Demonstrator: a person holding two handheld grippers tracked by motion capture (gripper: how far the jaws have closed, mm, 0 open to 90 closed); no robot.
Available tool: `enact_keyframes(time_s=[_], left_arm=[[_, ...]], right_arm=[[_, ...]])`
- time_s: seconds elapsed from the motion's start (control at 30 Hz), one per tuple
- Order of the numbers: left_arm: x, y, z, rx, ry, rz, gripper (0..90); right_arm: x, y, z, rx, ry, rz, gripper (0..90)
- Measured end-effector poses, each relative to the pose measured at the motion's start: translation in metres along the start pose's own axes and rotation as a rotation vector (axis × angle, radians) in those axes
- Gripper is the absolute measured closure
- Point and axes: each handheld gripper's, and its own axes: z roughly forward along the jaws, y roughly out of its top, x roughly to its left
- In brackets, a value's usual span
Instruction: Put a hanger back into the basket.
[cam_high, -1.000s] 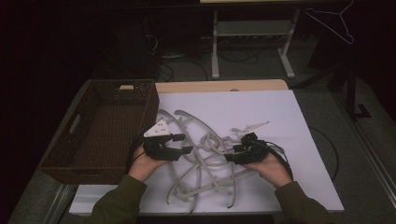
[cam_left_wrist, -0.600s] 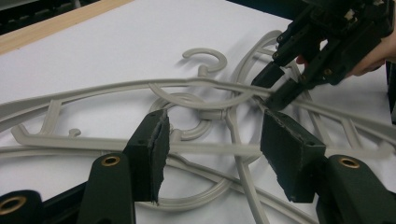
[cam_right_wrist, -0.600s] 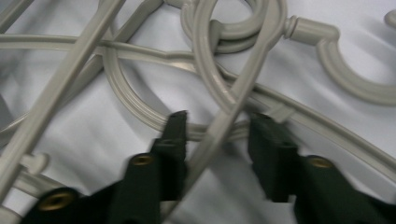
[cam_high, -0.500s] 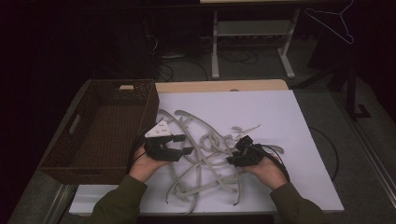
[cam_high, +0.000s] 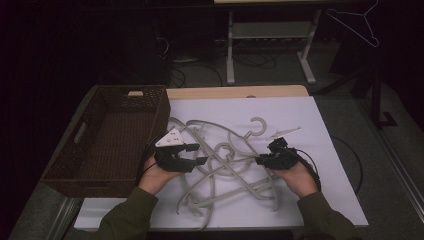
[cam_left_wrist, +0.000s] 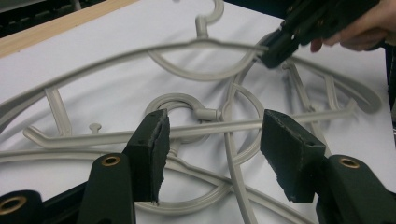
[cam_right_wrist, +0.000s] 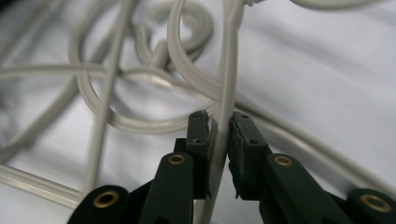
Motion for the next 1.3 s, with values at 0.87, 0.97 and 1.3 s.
enact_keyframes(time_s=[0.87, 0.97, 1.3], left_arm=[[-0.003, 0.042, -0.016, -0.007, 0.065, 0.136, 37.8], [-0.002, 0.045, -0.014, 0.014, 0.068, 0.149, 38.8], [-0.006, 0.040, -0.012, 0.091, 0.088, 0.206, 62.1]], right_arm=[[0.013, 0.016, -0.047, -0.102, 0.216, -0.367, 81.9], [0.014, 0.021, -0.053, -0.102, 0.239, -0.397, 81.9], [0.017, 0.025, -0.052, -0.083, 0.280, -0.446, 81.8]])
